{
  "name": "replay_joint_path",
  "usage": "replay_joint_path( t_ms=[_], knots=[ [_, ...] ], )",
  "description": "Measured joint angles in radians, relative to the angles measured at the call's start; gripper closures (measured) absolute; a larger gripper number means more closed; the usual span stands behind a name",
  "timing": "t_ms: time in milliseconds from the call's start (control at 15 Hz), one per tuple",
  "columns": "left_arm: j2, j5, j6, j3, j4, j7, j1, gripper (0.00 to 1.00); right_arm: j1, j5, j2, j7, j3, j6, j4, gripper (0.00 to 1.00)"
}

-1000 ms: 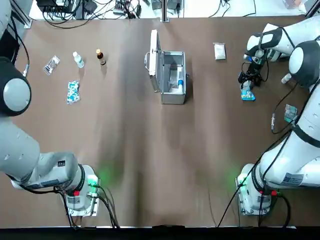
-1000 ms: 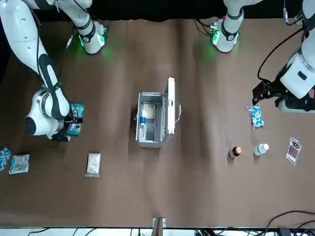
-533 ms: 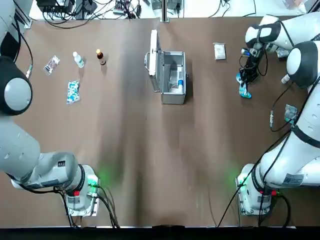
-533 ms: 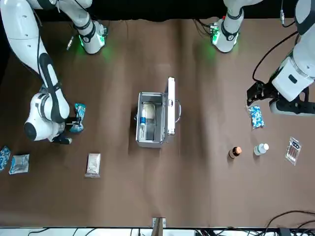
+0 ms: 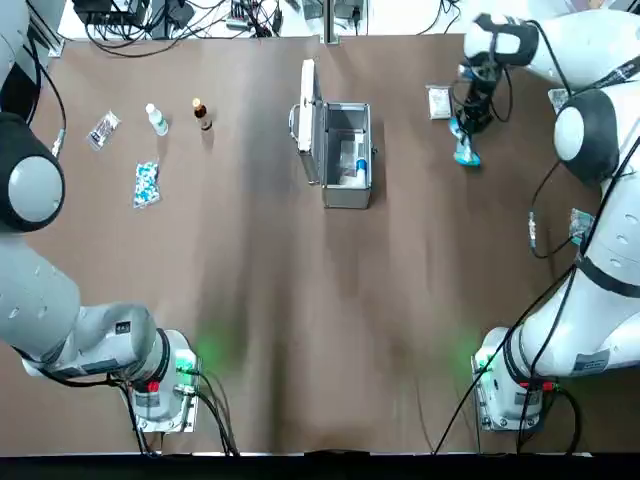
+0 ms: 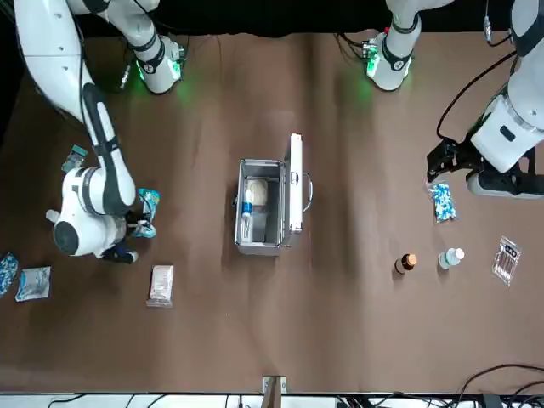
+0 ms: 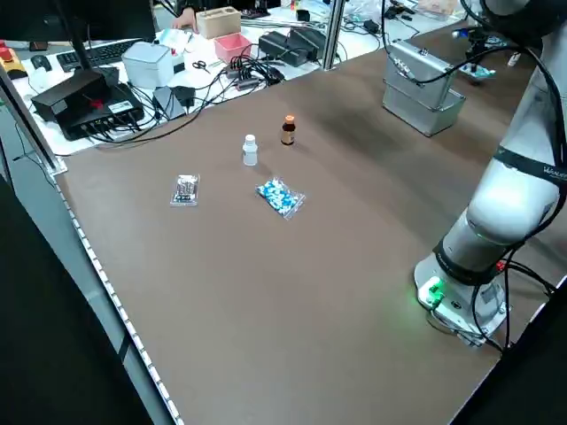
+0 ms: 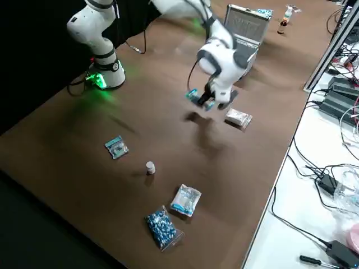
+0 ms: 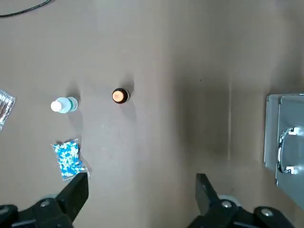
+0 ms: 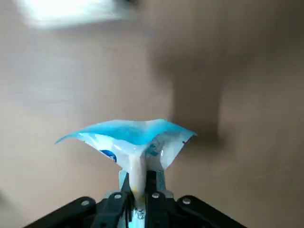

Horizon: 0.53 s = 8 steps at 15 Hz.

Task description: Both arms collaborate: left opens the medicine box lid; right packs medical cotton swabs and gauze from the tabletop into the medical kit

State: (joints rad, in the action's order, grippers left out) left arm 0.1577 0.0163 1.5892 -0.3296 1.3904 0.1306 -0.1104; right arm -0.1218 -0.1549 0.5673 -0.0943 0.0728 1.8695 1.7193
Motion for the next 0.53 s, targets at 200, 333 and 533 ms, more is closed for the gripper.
replay_joint_path(
  t_ms=[200, 333, 533],
  knots=[
    [0.0, 0.0, 0.0, 0.0, 0.0, 0.0, -0.001, 0.0, -0.105, -0.073, -0.009, -0.119, -0.007, -0.072, -0.119, 0.87],
    [0.0, 0.0, 0.0, 0.0, 0.0, 0.0, -0.005, 0.0, -0.165, -0.143, -0.016, -0.186, -0.009, -0.085, -0.181, 0.87],
    [0.0, 0.0, 0.0, 0.001, 0.0, 0.0, -0.008, 0.0, -0.261, -0.238, -0.018, -0.339, -0.011, -0.085, -0.279, 0.87]
  ],
)
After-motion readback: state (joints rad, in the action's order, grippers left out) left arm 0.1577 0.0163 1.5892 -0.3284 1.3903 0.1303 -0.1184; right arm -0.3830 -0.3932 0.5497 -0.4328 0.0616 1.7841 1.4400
